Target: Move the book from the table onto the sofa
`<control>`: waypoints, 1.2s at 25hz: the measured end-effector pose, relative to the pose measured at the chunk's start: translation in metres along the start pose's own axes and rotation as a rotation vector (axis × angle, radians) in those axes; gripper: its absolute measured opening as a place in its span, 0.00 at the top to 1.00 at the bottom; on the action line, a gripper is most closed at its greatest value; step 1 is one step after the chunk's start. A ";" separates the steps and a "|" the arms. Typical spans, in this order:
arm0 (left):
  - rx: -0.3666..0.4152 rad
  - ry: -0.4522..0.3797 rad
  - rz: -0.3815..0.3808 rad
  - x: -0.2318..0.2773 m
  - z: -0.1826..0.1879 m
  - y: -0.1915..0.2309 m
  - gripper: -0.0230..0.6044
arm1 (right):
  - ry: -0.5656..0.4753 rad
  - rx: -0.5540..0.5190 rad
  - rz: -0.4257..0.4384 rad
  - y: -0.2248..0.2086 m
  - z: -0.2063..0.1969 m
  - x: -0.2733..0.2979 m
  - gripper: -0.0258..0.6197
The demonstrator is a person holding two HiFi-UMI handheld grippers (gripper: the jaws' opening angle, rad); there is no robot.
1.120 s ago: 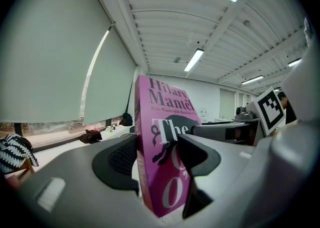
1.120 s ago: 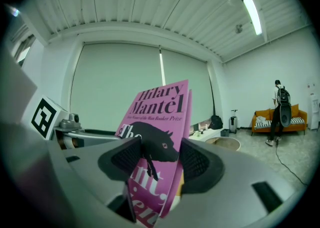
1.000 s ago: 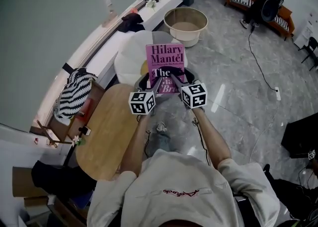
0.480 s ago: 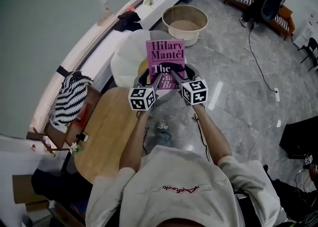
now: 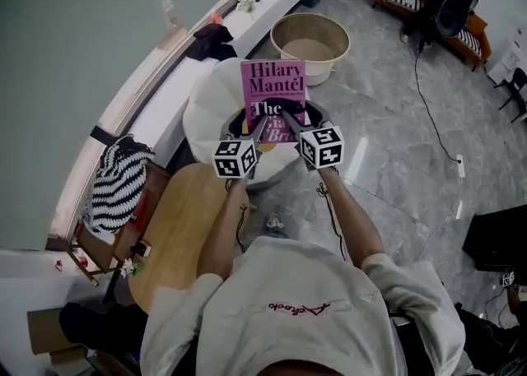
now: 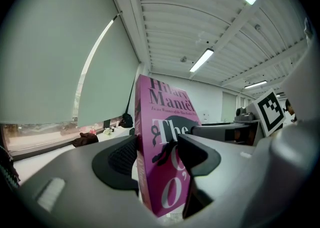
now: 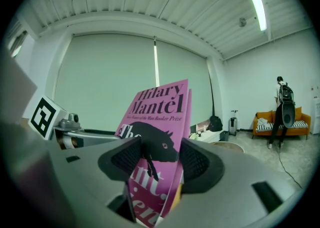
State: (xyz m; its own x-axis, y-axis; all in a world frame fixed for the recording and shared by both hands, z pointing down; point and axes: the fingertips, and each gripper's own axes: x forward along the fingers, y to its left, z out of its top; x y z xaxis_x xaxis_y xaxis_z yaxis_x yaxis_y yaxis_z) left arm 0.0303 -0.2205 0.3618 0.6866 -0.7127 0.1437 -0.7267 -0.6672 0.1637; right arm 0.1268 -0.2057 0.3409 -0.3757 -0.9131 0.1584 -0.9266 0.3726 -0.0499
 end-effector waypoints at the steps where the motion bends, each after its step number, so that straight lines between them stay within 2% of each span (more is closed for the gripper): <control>1: 0.003 -0.003 -0.002 0.008 0.005 0.008 0.55 | -0.003 -0.002 -0.002 -0.004 0.004 0.011 0.57; 11: 0.020 -0.020 -0.030 0.069 0.034 0.068 0.55 | -0.025 -0.016 -0.024 -0.033 0.029 0.090 0.57; 30: -0.007 0.024 -0.047 0.106 0.015 0.103 0.55 | 0.020 0.005 -0.044 -0.052 0.009 0.136 0.57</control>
State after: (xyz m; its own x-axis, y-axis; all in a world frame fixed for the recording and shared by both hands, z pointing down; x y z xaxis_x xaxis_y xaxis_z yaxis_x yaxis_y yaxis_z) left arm 0.0279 -0.3686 0.3793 0.7206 -0.6748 0.1593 -0.6933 -0.6985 0.1772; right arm 0.1236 -0.3506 0.3566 -0.3348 -0.9249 0.1803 -0.9422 0.3319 -0.0470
